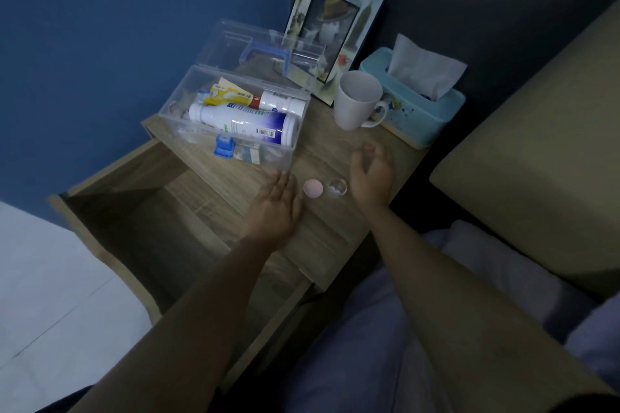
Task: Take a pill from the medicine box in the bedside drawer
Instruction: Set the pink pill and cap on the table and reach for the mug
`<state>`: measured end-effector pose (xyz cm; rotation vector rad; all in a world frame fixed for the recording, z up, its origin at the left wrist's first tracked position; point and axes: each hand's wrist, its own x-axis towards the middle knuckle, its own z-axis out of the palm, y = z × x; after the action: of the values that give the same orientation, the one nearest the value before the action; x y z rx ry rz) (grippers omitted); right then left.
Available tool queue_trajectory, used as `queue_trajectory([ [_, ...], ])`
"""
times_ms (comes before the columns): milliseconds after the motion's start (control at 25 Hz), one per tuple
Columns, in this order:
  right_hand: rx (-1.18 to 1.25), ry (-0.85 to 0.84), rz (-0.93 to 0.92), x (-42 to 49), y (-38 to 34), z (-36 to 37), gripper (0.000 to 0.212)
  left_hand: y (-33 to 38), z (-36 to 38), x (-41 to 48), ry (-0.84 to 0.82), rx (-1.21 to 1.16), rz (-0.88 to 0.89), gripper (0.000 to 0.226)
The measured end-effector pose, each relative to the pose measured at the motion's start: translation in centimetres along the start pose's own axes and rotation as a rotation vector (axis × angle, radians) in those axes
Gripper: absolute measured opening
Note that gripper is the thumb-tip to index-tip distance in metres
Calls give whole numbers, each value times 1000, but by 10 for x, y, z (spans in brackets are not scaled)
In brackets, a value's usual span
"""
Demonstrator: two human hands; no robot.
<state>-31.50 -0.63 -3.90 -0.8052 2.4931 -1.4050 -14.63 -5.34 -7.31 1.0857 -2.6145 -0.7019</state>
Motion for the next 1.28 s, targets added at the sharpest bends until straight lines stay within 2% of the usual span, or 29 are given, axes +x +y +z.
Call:
queue_trajectory([
  [120, 88, 60, 118, 30, -9, 8, 36, -3, 2, -1, -3, 60, 19, 54],
  [200, 130, 130, 108, 50, -15, 10, 36, -3, 2, -1, 0, 76, 31, 55],
  [360, 209, 262, 153, 88, -22, 15, 24, -4, 3, 0, 9, 91, 54, 54],
  [440, 226, 278, 202, 101, -23, 17, 31, -4, 3, 0, 18, 92, 63, 54],
  [680, 210, 227, 291, 109, -25, 26, 42, -4, 2, -1, 49, 97, 72, 52],
  [920, 254, 121, 280, 107, -17, 27, 48, -5, 3, -1, 68, 101, 80, 50],
  [1000, 384, 82, 331, 106, -18, 27, 48, -5, 3, -1, 79, 94, 71, 49],
  [1120, 677, 60, 414, 102, -25, 24, 33, -2, 1, -2, 82, 91, 64, 48],
  [1280, 849, 53, 383, 86, -30, 18, 21, 0, 2, -1, 80, 99, 60, 48],
])
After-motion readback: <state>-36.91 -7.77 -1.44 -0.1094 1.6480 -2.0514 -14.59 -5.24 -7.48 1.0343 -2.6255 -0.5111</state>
